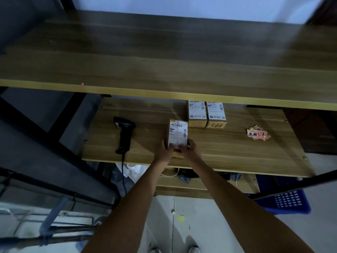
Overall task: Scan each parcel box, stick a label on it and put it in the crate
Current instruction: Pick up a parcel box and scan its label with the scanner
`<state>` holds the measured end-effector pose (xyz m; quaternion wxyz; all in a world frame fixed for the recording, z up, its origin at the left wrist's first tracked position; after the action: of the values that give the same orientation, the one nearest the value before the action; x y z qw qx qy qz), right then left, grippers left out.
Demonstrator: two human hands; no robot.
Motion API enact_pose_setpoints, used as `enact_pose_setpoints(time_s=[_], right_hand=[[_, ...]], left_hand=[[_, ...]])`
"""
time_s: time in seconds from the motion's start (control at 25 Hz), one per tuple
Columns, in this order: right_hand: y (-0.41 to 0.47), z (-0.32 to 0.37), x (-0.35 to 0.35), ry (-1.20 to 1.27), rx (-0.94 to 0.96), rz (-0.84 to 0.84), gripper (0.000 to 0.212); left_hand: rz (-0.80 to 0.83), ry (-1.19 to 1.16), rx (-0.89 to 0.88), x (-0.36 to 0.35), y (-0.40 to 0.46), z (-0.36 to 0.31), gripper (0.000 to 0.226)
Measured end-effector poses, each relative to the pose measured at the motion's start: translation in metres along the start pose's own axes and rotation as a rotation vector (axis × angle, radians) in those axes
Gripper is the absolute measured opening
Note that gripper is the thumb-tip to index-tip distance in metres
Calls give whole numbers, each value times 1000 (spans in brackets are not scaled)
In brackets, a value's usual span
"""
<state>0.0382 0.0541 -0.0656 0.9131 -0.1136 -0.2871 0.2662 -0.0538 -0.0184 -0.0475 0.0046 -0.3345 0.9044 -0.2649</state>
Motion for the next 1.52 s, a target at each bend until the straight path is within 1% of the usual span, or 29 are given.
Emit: enact_pose_setpoints(time_s=[0.08, 0.12, 0.16, 0.2, 0.28, 0.32, 0.4, 0.44, 0.48, 0.6, 0.64, 0.72, 0.76, 0.84, 0.92, 0.96, 1.08, 1.12, 1.16, 1.2, 1.28, 1.32, 1.4, 1.44, 1.48, 1.52], right_hand=[[-9, 4, -3, 48, 13, 3, 38], [-11, 6, -6, 48, 16, 2, 41], [-14, 10, -8, 34, 14, 4, 42], [-16, 11, -11, 43, 6, 12, 42], [-21, 18, -19, 104, 15, 51, 33], [-26, 24, -23, 146, 26, 76, 26], [-30, 35, -34, 237, 20, 126, 10], [-28, 42, -43, 277, 4, 140, 7], [-25, 49, -54, 278, -5, 140, 12], [-4, 70, -96, 154, -13, 128, 23], [1, 81, -110, 80, -13, 136, 25], [15, 96, -142, -118, 64, 187, 25], [22, 101, -157, -211, 87, 217, 32], [34, 104, -184, -293, 81, 239, 56], [40, 103, -200, -306, 55, 220, 63], [38, 105, -202, -317, 48, 204, 59], [37, 111, -202, -372, 48, 178, 34], [35, 112, -198, -354, 45, 182, 31], [35, 110, -196, -309, 25, 201, 31], [32, 108, -191, -253, 1, 221, 31], [25, 98, -184, -104, -67, 241, 24], [17, 93, -177, 23, -131, 235, 17], [-2, 86, -156, 357, -236, 233, 3], [-14, 84, -143, 472, -245, 218, 5], [-24, 81, -128, 534, -228, 197, 8], [-33, 78, -113, 519, -194, 154, 9]], left_hand=[[-7, -120, 15, 6, -10, -2, 54], [-45, -165, 24, 12, -16, -5, 57], [-85, -221, 48, 19, -18, -4, 55], [-120, -287, 49, 27, -23, -4, 47], [-103, -410, 19, 43, -31, -1, 27], [-70, -448, 5, 53, -32, 4, 25], [-49, -487, 8, 75, -35, 13, 37], [-81, -501, 8, 89, -37, 16, 40], [-118, -515, -3, 103, -38, 21, 39], [-200, -593, -24, 145, -50, 30, 27], [-206, -623, -34, 158, -53, 33, 24], [-202, -669, -39, 180, -59, 38, 23], [-205, -675, -35, 189, -61, 41, 22], [-223, -678, -36, 205, -63, 46, 23], [-214, -713, -28, 217, -62, 53, 29], [-198, -730, -32, 221, -61, 55, 31], [-173, -737, -24, 227, -58, 57, 31], [-165, -739, -23, 228, -56, 57, 29], [-165, -738, -20, 227, -54, 55, 27], [-163, -731, -24, 227, -51, 55, 25], [-159, -729, -24, 225, -48, 48, 25], [-151, -733, -25, 222, -47, 44, 25], [-126, -743, -41, 215, -41, 41, 25], [-114, -749, -46, 210, -38, 41, 28], [-117, -750, -44, 204, -33, 42, 33], [-112, -734, -43, 196, -28, 44, 38]])
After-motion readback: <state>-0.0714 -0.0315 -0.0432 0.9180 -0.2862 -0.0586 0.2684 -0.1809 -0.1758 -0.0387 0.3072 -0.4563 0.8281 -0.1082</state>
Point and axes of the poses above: each hand's wrist, its own y-axis towards the middle knuckle, its own x-axis out of the back of the hand, z = x × y, the point moved 1 cm from there along y, towards the middle knuckle, and after that the axes turned 8 degrees about -y, right-handed, at the moved point
